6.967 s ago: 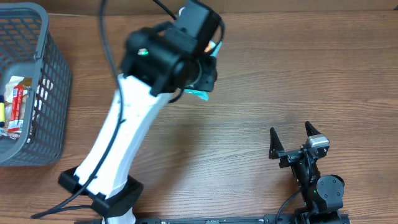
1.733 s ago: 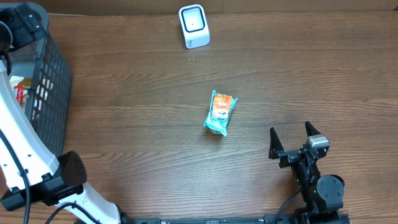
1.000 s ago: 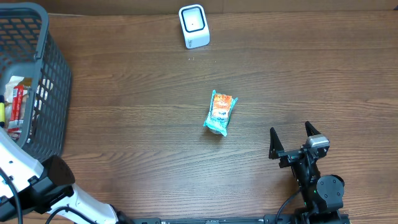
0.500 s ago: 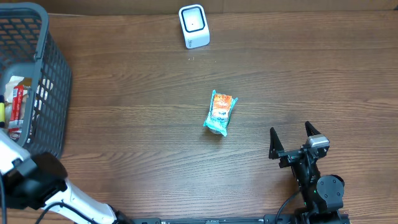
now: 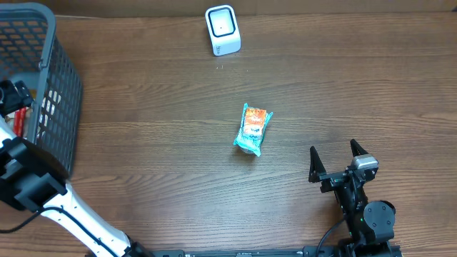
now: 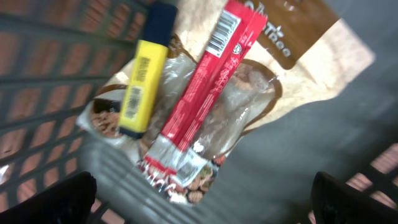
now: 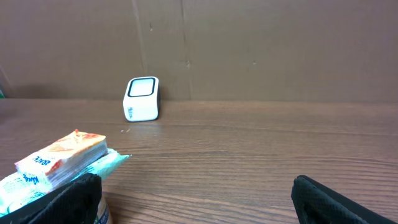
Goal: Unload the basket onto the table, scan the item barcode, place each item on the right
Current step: 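Lower the left gripper into the basket and grasp a red snack stick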
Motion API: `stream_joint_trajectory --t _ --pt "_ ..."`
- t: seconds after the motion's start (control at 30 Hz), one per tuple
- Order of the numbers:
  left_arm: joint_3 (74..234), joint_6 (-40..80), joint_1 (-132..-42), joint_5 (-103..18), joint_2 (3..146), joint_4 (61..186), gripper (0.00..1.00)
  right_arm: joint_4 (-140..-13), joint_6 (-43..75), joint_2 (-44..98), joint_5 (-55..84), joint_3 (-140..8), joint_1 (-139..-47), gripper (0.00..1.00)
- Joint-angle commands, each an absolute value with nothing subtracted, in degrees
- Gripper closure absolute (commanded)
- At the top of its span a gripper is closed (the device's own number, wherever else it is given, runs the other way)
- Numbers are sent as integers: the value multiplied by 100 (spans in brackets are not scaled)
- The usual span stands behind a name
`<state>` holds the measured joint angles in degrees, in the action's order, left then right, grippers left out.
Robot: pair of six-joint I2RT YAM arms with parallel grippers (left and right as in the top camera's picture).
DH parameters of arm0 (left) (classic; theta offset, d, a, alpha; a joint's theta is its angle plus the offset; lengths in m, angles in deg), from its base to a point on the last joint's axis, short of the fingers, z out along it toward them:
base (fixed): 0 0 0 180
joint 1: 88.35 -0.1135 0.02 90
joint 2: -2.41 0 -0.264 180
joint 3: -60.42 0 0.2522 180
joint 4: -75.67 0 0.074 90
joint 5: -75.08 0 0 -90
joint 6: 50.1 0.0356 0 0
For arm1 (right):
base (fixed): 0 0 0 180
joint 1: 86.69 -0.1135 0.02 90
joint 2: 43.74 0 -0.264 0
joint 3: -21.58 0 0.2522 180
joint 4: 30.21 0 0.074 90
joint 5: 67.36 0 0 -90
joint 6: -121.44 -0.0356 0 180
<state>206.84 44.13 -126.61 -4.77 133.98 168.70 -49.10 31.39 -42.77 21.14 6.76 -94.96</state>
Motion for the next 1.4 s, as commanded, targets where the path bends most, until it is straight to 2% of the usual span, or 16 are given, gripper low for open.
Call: stream_joint_trajectory --t 0.0,0.53,0.63,0.83,0.87,0.93,1.2,1.27,1.37 --pt "20664 4706 -12735 -407 13673 16782 0 -4868 3099 -4270 2103 735 -9481 0" --pt "20664 5089 -12744 -750 14493 16465 0 -4868 3099 -4270 2103 735 -9481 0" --pt "20664 5154 -12744 -855 14511 16374 4 -4868 3099 -4270 2103 735 -9481 0" --pt "20662 5152 -12744 -914 14515 16288 27 -4868 3099 -4270 2103 735 -9481 0" --pt "20662 5152 -12744 -971 14519 16288 28 -4868 3099 -4270 2103 735 -9481 0" --pt "20634 5148 -12744 -1058 14526 16288 24 -4868 3099 -4270 2103 735 -9481 0" --pt "19797 5150 -12744 -1052 14528 15941 22 -4868 3099 -4270 2103 735 -9481 0" --pt "19537 5148 -12744 -1054 14528 15825 32 -4868 3099 -4270 2103 735 -9481 0" --pt "19408 5148 -12718 -1108 14528 15827 63 -4868 3099 -4270 2103 735 -9481 0"
